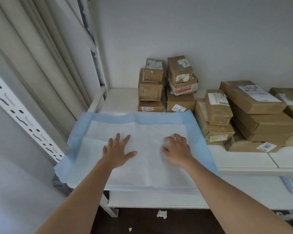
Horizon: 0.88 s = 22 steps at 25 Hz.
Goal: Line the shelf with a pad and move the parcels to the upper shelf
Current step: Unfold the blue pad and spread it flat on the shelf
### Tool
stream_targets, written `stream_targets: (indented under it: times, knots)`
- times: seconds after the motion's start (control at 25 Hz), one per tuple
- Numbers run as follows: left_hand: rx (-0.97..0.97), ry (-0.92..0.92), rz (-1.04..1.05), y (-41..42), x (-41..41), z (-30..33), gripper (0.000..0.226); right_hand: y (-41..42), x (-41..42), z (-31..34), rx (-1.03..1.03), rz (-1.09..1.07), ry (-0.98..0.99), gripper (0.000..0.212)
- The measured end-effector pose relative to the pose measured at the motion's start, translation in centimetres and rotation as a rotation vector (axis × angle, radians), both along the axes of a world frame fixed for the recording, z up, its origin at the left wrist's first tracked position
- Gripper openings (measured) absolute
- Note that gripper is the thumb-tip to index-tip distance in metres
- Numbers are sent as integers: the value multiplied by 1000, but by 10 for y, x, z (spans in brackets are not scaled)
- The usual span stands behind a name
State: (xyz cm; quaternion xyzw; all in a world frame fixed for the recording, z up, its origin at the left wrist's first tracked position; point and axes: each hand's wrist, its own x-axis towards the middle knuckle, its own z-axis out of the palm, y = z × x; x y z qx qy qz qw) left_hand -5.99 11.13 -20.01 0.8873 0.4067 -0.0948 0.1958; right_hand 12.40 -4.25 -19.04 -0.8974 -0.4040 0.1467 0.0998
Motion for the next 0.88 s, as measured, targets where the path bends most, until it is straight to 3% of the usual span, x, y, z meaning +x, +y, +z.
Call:
stream_targets:
  times: [0.16,0.28,0.4,0.52,0.76,0.88]
  knots:
    - [-16,94,67,21,-9,-7,83,11,11,-1,-49,-268,-96,42]
    - [61,-6,110,22,1,-7,77,34,13,-4,22,-122,-83,51]
    - [39,21,98,28,6,-12,77,48,20,-14,-39,12,8,59]
    - [-8,59,116,37,7,-9,85,48,34,-26,-117,-57,-8,59]
    - [-43,173,116,50,21,11,102,47,55,-17,2,-303,-77,70]
    - [-27,200,145,56,29,14,99,46,70,-10,57,-318,-120,71]
